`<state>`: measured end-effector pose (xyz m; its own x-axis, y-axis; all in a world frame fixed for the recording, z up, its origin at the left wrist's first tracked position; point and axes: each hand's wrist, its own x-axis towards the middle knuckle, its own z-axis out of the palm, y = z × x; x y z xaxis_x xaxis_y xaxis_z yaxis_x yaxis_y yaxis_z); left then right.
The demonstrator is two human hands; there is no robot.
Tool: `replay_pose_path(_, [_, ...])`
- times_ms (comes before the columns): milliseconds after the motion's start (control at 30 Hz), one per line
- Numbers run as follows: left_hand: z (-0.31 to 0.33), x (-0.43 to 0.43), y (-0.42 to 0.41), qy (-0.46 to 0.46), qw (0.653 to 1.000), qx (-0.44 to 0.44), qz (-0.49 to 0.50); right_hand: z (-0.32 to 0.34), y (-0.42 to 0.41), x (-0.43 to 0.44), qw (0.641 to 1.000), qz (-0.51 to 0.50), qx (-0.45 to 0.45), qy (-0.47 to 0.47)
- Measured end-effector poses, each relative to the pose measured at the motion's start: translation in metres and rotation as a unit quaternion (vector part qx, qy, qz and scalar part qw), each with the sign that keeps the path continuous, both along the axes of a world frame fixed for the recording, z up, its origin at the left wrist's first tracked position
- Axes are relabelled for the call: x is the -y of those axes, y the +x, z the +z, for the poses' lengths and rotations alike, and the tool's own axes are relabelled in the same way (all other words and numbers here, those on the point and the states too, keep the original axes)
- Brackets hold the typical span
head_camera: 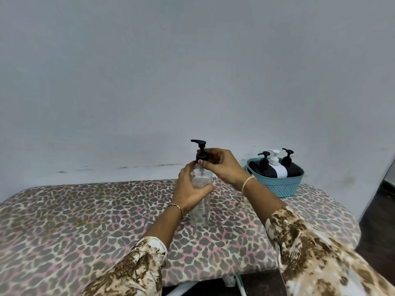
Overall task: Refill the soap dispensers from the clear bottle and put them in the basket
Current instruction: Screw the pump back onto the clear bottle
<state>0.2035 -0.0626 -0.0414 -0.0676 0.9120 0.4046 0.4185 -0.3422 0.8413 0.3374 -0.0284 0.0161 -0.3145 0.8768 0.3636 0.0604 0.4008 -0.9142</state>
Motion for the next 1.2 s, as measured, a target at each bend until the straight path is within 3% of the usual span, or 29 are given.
replay_pose_path(167, [0.000, 0.002, 0.005, 0.011, 0.999, 0.048, -0.003, -0.004, -0.002, 0.000, 1.000, -0.017, 0.022, 0.011])
replay_pose_path(500, [-0.003, 0.001, 0.010, 0.013, 0.998, 0.063, 0.012, 0.004, 0.004, 0.000, 0.999, 0.031, 0.032, -0.010])
replay_pose_path(800, [-0.008, -0.001, 0.012, 0.010, 0.997, 0.071, 0.010, -0.016, -0.011, 0.007, 0.991, -0.121, -0.021, 0.044])
replay_pose_path(900, [-0.005, 0.001, 0.012, 0.010, 0.997, 0.080, 0.002, -0.018, -0.013, 0.010, 0.991, -0.121, -0.025, 0.057])
replay_pose_path(1033, [-0.006, -0.002, 0.013, 0.014, 0.997, 0.076, -0.001, -0.017, -0.014, 0.008, 0.984, -0.124, 0.058, 0.110])
replay_pose_path(1200, [-0.007, -0.002, 0.012, 0.016, 0.998, 0.064, -0.001, -0.016, -0.008, 0.006, 0.991, -0.107, 0.019, 0.074])
